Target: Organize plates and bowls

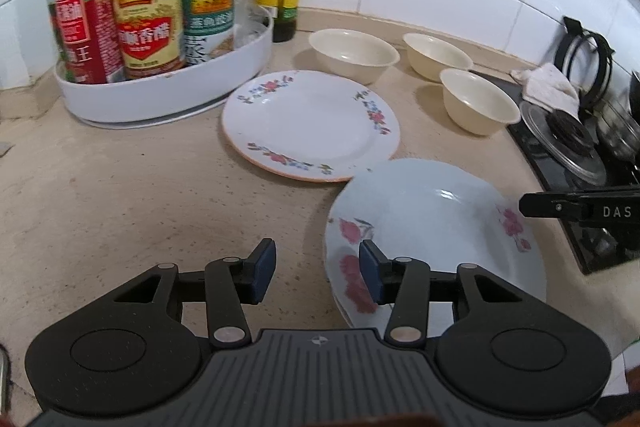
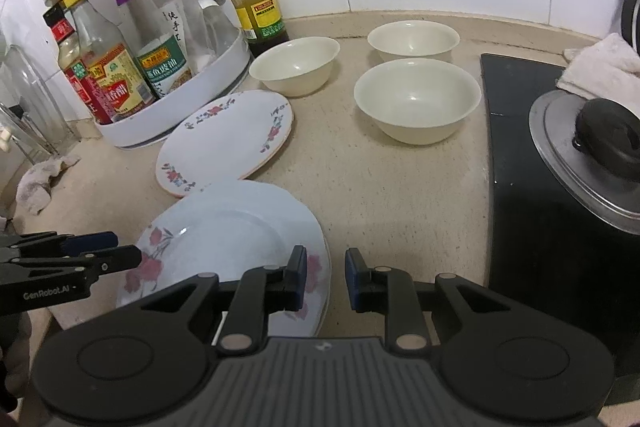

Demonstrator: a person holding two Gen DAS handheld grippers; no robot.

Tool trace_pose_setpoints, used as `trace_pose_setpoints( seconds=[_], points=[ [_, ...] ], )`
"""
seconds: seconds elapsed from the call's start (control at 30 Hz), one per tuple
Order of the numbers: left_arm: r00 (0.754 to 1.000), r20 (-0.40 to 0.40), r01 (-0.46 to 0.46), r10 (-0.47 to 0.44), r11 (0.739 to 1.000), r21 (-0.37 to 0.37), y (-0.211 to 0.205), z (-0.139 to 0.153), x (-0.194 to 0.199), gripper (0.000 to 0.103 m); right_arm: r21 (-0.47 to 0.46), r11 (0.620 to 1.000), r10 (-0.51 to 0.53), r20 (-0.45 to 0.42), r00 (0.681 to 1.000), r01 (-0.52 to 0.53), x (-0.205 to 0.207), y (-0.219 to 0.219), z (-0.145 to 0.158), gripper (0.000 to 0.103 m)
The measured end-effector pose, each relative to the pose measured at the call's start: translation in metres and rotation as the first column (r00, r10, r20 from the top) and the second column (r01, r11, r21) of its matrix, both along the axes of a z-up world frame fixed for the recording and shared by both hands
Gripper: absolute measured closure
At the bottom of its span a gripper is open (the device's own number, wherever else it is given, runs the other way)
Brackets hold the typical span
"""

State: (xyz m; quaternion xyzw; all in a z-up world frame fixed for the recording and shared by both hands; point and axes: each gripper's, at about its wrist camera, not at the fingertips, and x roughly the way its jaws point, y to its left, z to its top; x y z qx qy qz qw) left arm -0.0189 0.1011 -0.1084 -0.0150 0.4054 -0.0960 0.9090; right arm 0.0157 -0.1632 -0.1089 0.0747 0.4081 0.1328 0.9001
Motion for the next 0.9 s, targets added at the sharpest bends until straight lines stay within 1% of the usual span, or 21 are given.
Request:
trace_pose_setpoints(
  seconds=[0.03, 0.1, 0.17, 0.2, 0.33, 0.37, 0.4, 0.47, 0.53, 0.57, 0.63, 0.7, 0.73, 0.8, 0.9],
  points=[
    [1.0, 0.002, -0.016, 0.016, 1.0, -0.001, 0.002, 0.001, 0.001, 0.046, 0.007, 1.0, 0.004, 0.003, 1.0, -0.004, 0.002, -0.001, 0.001, 0.081],
    [0.999, 0.009, -0.04, 0.04, 0.999, -0.006, 0.005, 0.002, 0.003, 0.04, 0.012, 1.0, 0.01, 0.013, 1.0, -0.01, 0.006, -0.003, 0.003, 0.081],
    [0.998, 0.016, -0.065, 0.065, 0.998, -0.01, 0.007, 0.004, 0.005, 0.036, 0.01, 1.0, 0.019, 0.025, 1.0, -0.019, 0.012, -0.004, 0.006, 0.081],
    [0.997, 0.019, -0.078, 0.078, 0.997, -0.01, 0.009, 0.005, 0.007, 0.032, 0.011, 1.0, 0.022, 0.03, 0.999, -0.022, 0.015, -0.005, 0.007, 0.081],
    [0.99, 0.03, -0.136, 0.137, 0.991, -0.017, 0.016, 0.008, 0.015, 0.024, 0.04, 0.998, 0.049, 0.034, 0.998, -0.05, 0.03, -0.005, 0.011, 0.079],
    [0.988, 0.035, -0.149, 0.15, 0.989, -0.025, 0.019, 0.008, 0.018, 0.018, 0.047, 0.997, 0.054, 0.035, 0.998, -0.056, 0.035, -0.005, 0.012, 0.078],
    [0.986, 0.046, -0.161, 0.162, 0.986, -0.036, 0.022, 0.008, 0.021, 0.014, 0.053, 0.997, 0.062, 0.038, 0.997, -0.064, 0.039, -0.004, 0.012, 0.077],
    [0.983, 0.051, -0.176, 0.178, 0.984, -0.042, 0.027, 0.009, 0.027, 0.014, 0.051, 0.996, 0.069, 0.041, 0.997, -0.071, 0.047, -0.001, 0.011, 0.075],
    [0.982, 0.042, -0.184, 0.187, 0.981, -0.058, 0.034, 0.007, 0.036, 0.012, 0.05, 0.997, 0.056, 0.025, 0.998, -0.057, 0.055, 0.002, 0.01, 0.074],
    [0.983, 0.033, -0.175, 0.178, 0.982, -0.075, 0.038, 0.004, 0.041, 0.011, 0.063, 0.996, 0.056, 0.017, 0.998, -0.057, 0.059, 0.003, 0.01, 0.072],
    [0.987, -0.008, -0.162, 0.162, 0.981, -0.111, 0.045, -0.002, 0.054, 0.011, 0.075, 0.996, 0.047, 0.005, 0.999, -0.047, 0.065, 0.006, 0.008, 0.069],
    [0.988, -0.031, -0.155, 0.151, 0.973, -0.17, 0.052, -0.007, 0.065, 0.012, 0.087, 0.996, 0.028, -0.016, 0.999, -0.027, 0.072, 0.01, 0.007, 0.068],
    [0.987, -0.036, -0.158, 0.154, 0.97, -0.187, 0.055, -0.009, 0.069, 0.012, 0.095, 0.995, 0.04, -0.018, 0.999, -0.038, 0.075, 0.012, 0.007, 0.066],
    [0.989, -0.031, -0.146, 0.143, 0.97, -0.197, 0.06, -0.009, 0.076, 0.012, 0.075, 0.997, 0.036, -0.014, 0.999, -0.035, 0.082, 0.018, 0.009, 0.065],
    [0.992, -0.011, -0.125, 0.125, 0.977, -0.175, 0.063, -0.008, 0.087, 0.014, 0.076, 0.997, 0.028, -0.005, 1.0, -0.028, 0.094, 0.023, 0.011, 0.062]
  ],
)
